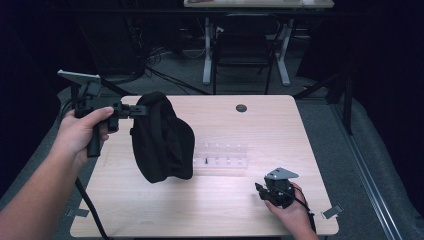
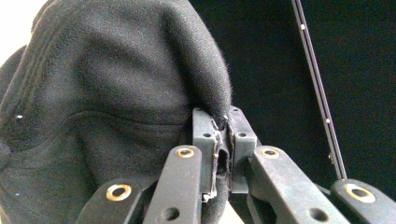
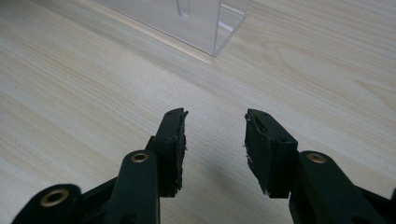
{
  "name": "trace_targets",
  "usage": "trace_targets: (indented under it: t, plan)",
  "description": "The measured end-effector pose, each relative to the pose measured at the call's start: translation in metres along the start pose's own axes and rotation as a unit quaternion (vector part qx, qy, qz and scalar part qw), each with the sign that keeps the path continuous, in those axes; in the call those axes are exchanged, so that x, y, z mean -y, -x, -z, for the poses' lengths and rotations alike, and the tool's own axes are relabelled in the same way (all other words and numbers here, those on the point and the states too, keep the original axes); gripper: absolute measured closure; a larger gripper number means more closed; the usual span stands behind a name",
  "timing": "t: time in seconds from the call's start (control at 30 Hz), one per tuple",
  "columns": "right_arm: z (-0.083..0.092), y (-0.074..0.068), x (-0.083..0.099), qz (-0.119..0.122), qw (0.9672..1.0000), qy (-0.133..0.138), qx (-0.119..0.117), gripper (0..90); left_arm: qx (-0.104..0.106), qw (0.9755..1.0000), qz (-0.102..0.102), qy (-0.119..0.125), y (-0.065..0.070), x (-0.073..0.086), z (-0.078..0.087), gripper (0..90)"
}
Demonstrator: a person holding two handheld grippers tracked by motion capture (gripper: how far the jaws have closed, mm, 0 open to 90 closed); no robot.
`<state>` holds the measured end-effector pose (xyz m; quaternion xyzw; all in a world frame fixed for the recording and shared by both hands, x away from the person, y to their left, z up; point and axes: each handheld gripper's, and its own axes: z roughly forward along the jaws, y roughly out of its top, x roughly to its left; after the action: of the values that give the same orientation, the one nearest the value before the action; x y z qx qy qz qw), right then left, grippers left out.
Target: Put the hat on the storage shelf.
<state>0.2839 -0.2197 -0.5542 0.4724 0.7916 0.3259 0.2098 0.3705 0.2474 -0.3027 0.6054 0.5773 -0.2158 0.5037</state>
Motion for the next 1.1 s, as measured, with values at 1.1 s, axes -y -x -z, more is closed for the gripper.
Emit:
trace_targets:
  t: [1.1]
  plan:
    - [0.005, 0.004, -0.001, -0.007, 0.9999, 0.007, -0.007, 57.7, -0.058, 0.9983, -0.009, -0.004, 0.017, -0.028, -0.062, 85.2]
